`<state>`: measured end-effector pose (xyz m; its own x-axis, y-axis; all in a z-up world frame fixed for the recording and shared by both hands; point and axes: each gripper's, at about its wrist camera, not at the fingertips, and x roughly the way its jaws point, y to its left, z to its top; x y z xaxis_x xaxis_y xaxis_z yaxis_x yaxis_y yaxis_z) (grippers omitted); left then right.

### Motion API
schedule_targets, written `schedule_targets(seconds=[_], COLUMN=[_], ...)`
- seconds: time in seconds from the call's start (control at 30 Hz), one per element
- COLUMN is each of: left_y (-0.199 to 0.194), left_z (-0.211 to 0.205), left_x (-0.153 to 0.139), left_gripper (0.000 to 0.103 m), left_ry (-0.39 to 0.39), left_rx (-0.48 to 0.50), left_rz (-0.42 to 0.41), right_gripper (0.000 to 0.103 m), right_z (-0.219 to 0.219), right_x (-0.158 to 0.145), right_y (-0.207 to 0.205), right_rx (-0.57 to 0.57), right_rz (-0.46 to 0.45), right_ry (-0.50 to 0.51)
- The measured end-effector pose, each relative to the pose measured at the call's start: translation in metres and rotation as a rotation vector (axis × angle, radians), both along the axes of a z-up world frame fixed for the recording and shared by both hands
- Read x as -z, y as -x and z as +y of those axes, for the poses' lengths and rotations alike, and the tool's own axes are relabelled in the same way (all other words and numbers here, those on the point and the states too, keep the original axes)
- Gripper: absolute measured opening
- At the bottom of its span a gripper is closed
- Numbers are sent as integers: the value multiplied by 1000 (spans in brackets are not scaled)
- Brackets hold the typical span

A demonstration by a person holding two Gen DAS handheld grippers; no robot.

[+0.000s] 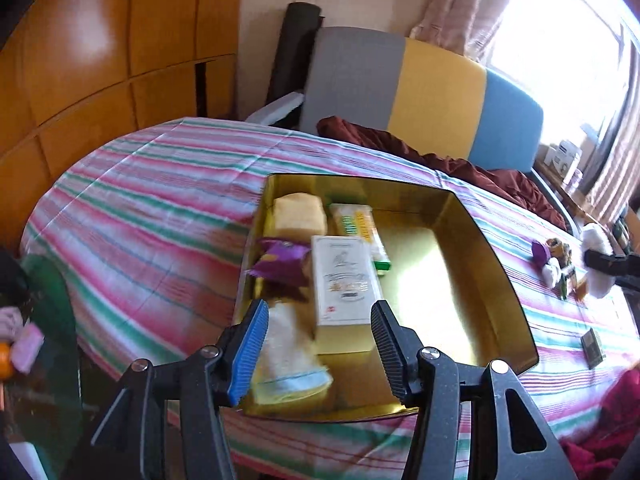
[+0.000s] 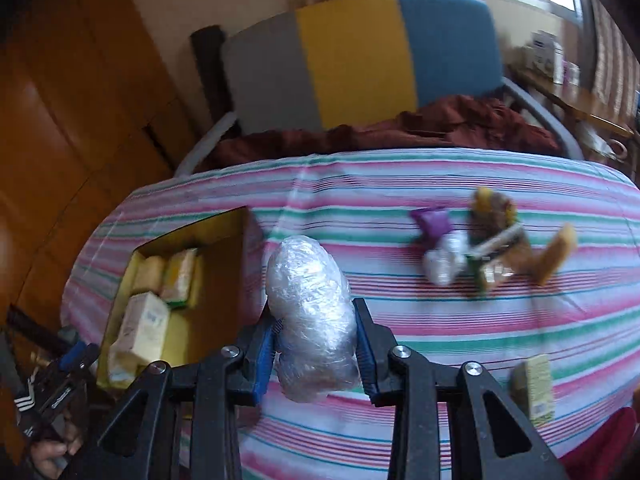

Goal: Organize objects
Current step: 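Carry the clear plastic bag into the gold tray and open the right tool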

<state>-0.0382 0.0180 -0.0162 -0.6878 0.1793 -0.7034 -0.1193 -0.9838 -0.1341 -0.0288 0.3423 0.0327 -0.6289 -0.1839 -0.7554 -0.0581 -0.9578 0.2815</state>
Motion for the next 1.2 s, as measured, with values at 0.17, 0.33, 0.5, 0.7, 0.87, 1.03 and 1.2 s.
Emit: schedule_targets(seconds=[0.17, 0.33, 0.5, 0.7, 0.87, 1.03, 1.2], left_y=[-4, -4, -3, -2, -5, -8, -13], left_z=[-25, -45, -50, -50, -47, -40, -30], left_x=[2, 9, 15, 18, 15, 10, 2], left_gripper=[55, 56, 60, 60, 61, 64, 66], left_ry=[-10, -27, -38, -39, -26, -19, 5], left_rx=[-64, -110, -113, -111, -106, -91, -58], left_rz=[-4, -18, -25, -27, -8, 2, 28], right_gripper=[35, 35, 41, 57, 57, 60, 61], right_z=[-85, -131, -162, -169, -157, -138, -115], right_x=[27, 63, 96, 112, 101, 79, 49], right_y=[31, 53, 63, 58, 46, 28, 10], right_rx=[-193, -263, -337, -419, -401, -357, -303], right_rz=[-78, -192, -318, -363, -322, -259, -151], right_ry=[15, 38, 124, 338, 340, 244, 139])
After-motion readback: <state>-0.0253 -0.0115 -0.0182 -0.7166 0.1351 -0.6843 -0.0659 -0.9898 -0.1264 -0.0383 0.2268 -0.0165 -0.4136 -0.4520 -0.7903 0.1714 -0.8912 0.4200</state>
